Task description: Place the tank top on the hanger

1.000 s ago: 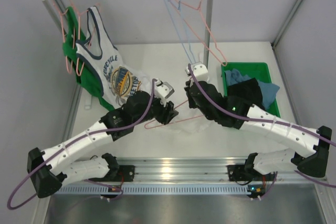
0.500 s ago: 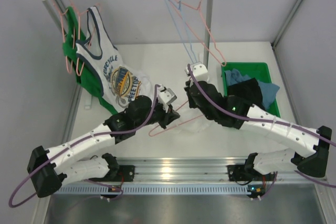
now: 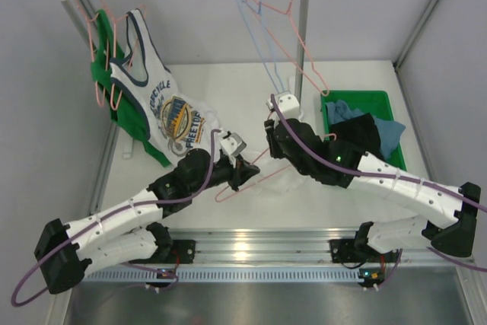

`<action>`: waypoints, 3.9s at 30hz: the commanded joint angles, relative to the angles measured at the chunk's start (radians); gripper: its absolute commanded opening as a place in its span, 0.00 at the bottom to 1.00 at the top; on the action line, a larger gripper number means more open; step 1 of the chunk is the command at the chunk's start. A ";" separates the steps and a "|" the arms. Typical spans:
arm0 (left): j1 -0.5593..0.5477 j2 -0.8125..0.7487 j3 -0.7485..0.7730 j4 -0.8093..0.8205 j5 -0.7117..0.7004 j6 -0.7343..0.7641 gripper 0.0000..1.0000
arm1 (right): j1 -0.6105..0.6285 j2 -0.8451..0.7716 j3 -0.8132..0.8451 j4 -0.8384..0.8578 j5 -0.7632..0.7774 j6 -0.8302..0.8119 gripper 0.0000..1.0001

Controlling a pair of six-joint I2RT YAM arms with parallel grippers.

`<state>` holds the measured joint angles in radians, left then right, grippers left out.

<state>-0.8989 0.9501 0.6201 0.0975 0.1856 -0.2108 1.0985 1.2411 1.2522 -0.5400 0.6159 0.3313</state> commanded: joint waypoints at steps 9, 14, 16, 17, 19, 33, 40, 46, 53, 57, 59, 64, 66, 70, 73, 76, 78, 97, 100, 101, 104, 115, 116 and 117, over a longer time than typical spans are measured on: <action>0.009 -0.089 -0.103 0.206 -0.052 -0.064 0.00 | 0.012 -0.006 0.069 0.014 0.005 -0.005 0.68; 0.008 -0.138 -0.129 0.199 -0.112 -0.071 0.00 | 0.012 -0.029 0.098 -0.009 -0.024 -0.006 0.87; 0.009 -0.152 -0.146 0.203 -0.146 -0.076 0.00 | 0.012 -0.037 0.110 -0.021 -0.039 -0.006 0.92; 0.009 -0.168 -0.151 0.202 -0.159 -0.079 0.00 | 0.014 -0.042 0.121 -0.035 -0.042 -0.005 0.93; 0.009 -0.180 -0.151 0.179 -0.213 -0.081 0.00 | 0.012 -0.051 0.130 -0.044 -0.044 -0.002 0.95; 0.008 -0.321 -0.039 -0.073 -0.432 -0.068 0.00 | 0.012 -0.173 0.181 -0.136 0.034 0.023 1.00; 0.009 -0.356 0.110 -0.260 -0.558 -0.048 0.00 | 0.011 -0.195 0.188 -0.166 0.074 0.028 1.00; 0.008 -0.307 0.337 -0.476 -0.678 -0.055 0.00 | 0.011 -0.201 0.194 -0.179 0.076 0.032 1.00; 0.008 -0.125 0.700 -0.734 -0.794 -0.070 0.00 | 0.011 -0.200 0.211 -0.196 0.071 0.035 1.00; 0.008 -0.022 0.881 -0.881 -0.808 -0.081 0.00 | 0.011 -0.195 0.217 -0.204 0.068 0.034 1.00; 0.009 0.031 0.970 -0.909 -0.813 -0.072 0.00 | 0.011 -0.198 0.219 -0.204 0.068 0.035 1.00; 0.012 0.136 1.101 -0.970 -0.851 -0.030 0.00 | 0.012 -0.195 0.227 -0.204 0.056 0.034 1.00; 0.034 0.173 1.124 -0.967 -0.838 -0.021 0.00 | 0.011 -0.196 0.225 -0.206 0.054 0.035 1.00; 0.226 0.208 1.127 -0.931 -0.616 -0.013 0.00 | 0.012 -0.207 0.216 -0.201 0.047 0.038 1.00; 0.400 0.207 1.103 -0.868 -0.420 -0.012 0.00 | 0.011 -0.216 0.207 -0.199 0.048 0.038 1.00; 0.434 0.213 1.110 -0.834 -0.408 0.014 0.00 | 0.011 -0.229 0.196 -0.198 0.053 0.040 1.00; 0.454 0.222 1.136 -0.829 -0.410 0.031 0.00 | 0.011 -0.235 0.190 -0.198 0.057 0.041 1.00; 0.736 0.410 1.334 -0.765 -0.207 0.028 0.00 | 0.011 -0.232 0.155 -0.153 0.038 0.034 1.00; 0.773 0.429 1.336 -0.754 -0.161 0.033 0.00 | 0.011 -0.235 0.150 -0.153 0.038 0.034 1.00; 0.791 0.432 1.336 -0.752 -0.140 0.033 0.00 | 0.011 -0.236 0.148 -0.153 0.036 0.035 1.00; 0.813 0.453 1.330 -0.762 -0.123 0.036 0.00 | 0.011 -0.232 0.145 -0.155 0.035 0.037 1.00; 0.864 0.455 1.213 -0.719 -0.072 0.033 0.00 | 0.011 -0.241 0.113 -0.147 0.027 0.041 1.00; 0.864 0.449 1.204 -0.713 -0.071 0.031 0.00 | 0.012 -0.242 0.112 -0.147 0.025 0.043 1.00; 0.864 0.444 1.195 -0.708 -0.069 0.030 0.00 | 0.011 -0.244 0.108 -0.147 0.025 0.043 1.00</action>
<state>-0.0418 1.4143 1.8301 -0.7044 0.0864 -0.1802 1.1015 1.0153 1.3609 -0.7208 0.6411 0.3687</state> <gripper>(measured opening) 0.068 0.996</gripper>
